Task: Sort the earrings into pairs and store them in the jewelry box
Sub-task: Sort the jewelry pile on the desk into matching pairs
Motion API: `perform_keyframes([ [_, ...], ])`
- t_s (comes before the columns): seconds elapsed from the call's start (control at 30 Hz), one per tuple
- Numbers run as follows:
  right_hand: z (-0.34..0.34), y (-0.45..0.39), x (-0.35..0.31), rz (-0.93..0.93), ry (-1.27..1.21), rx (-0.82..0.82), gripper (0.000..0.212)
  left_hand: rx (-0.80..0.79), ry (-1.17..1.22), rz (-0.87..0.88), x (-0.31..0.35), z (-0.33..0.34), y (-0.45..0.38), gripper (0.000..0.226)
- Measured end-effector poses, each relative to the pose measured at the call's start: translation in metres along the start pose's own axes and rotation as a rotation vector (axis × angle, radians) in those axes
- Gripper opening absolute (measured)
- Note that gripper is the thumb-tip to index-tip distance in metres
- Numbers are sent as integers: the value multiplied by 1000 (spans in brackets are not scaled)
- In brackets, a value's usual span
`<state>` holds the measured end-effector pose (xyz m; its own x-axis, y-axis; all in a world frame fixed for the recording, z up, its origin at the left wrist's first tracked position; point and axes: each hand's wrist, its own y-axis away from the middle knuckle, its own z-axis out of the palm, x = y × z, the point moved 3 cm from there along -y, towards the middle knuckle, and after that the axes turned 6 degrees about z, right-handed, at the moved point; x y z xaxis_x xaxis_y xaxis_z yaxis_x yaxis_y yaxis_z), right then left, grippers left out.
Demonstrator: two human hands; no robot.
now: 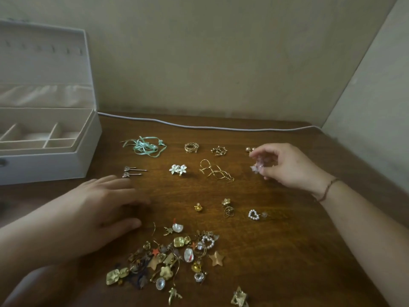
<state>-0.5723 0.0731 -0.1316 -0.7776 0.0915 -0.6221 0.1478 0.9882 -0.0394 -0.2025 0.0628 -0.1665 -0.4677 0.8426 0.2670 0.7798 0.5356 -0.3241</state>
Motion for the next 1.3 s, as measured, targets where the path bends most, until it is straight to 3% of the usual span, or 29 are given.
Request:
perform_keyframes([
  [0.07,1,5,-4,-30,141,5,42,2,5,10,2,-2,-1,60],
  [0.23,3,11,-12,-123,220,-12,46,-32,31,36,8,-9,-1,50],
  [0.47,2,34,-41,-228,300,23,34,-72,80,54,17,-12,-2,34],
  [0.6,23,60,-70,-250,324,-169,22,-81,115,88,28,-9,-3,34],
  [0.67,39,67,-71,-241,430,-213,26,-83,94,94,29,-9,-3,34],
  [0.8,53,74,-69,-217,428,-104,26,31,3,32,21,-19,-2,24],
  [0.93,55,76,-67,-226,261,-66,10,134,-15,-36,24,-22,-2,20],
  [1.03,46,76,-68,-126,-71,-56,10,160,12,-76,28,-21,-3,17],
  [1.17,47,79,-71,60,-737,-293,15,211,161,-150,38,-18,-7,18],
  [1.3,59,80,-80,140,-1022,-462,18,259,393,-215,60,-9,-13,21],
])
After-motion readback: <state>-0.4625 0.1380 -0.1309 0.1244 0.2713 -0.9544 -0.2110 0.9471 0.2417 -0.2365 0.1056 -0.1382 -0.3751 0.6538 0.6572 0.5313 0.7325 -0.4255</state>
